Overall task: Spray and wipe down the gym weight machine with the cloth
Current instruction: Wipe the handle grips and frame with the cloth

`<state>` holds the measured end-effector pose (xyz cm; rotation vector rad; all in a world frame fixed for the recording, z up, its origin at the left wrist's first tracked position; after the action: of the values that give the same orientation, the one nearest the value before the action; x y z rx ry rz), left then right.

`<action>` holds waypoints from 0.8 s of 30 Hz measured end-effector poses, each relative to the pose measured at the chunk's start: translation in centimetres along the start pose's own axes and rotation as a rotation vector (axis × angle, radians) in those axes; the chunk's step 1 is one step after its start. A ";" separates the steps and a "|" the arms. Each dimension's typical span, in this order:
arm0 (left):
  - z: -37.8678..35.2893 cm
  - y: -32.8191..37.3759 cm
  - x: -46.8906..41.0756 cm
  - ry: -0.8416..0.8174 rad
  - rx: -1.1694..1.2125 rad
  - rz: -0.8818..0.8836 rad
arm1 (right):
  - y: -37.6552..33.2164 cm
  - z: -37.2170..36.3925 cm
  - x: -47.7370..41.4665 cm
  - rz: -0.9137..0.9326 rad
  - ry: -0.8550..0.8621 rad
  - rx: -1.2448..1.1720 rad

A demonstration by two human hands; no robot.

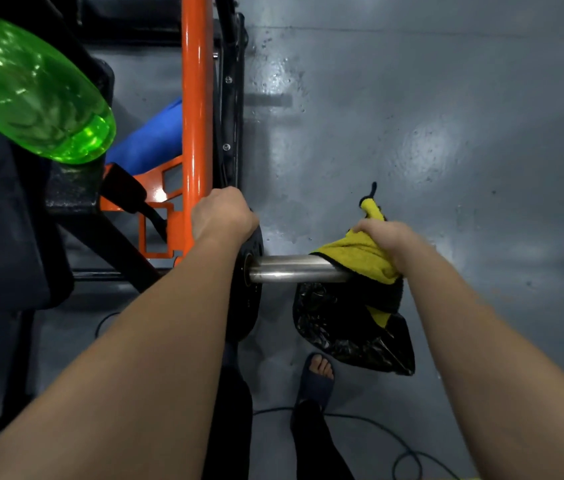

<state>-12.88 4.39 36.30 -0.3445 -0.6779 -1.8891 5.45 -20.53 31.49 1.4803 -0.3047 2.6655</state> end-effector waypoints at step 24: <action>-0.2 -0.1 -1.0 -0.031 0.000 0.049 | -10.7 -9.3 4.8 0.502 -0.123 0.777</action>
<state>-12.56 5.09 35.59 -0.3878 -0.6843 -1.8410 -3.06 -8.27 32.19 1.9712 0.4906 3.3094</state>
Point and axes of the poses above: each hand's wrist, its own x-axis away from the middle knuckle, its own z-axis out of the back of the hand, y = z × x, the point moved 8 cm from there along -x, towards the middle knuckle, and after that the axes turned 12 degrees about x, right-handed, at the moved point
